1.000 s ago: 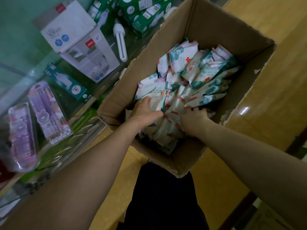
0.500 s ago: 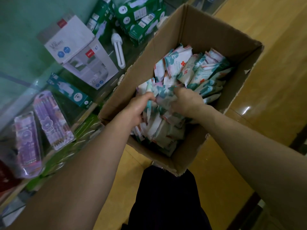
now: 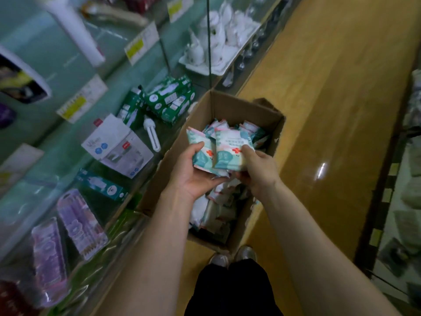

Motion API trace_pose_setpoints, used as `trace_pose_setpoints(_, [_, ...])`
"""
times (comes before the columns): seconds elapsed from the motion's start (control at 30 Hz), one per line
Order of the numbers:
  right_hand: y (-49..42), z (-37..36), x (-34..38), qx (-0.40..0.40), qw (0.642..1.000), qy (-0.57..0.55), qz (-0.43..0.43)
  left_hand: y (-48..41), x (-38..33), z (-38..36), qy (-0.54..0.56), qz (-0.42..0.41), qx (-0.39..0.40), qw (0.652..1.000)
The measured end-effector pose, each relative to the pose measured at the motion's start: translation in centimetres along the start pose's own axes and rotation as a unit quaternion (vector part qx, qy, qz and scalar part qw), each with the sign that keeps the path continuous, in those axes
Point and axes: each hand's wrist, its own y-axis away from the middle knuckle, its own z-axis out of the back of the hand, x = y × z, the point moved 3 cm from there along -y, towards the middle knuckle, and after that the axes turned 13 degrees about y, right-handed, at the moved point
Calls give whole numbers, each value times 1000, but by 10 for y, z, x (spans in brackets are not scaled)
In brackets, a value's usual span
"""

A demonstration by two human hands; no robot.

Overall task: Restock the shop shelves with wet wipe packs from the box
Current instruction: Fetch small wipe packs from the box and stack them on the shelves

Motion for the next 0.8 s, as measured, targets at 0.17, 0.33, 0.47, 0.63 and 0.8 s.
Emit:
trace_pose_setpoints(0.17, [53, 33, 29, -6, 995, -102, 9, 41, 17, -53, 14, 1, 79, 997])
trace_pose_setpoints(0.33, [97, 76, 55, -35, 976, -208, 51, 73, 40, -101, 7, 16, 92, 996])
trace_pose_setpoints(0.47, [124, 119, 66, -76, 963, -242, 95, 82, 71, -135, -26, 34, 110, 993])
trace_pose_setpoints(0.63, [153, 195, 72, -141, 941, -276, 135, 96, 132, -188, -82, 71, 154, 982])
trace_pose_setpoints(0.8, [181, 279, 75, -182, 919, -303, 176, 121, 212, -246, -124, 112, 208, 964])
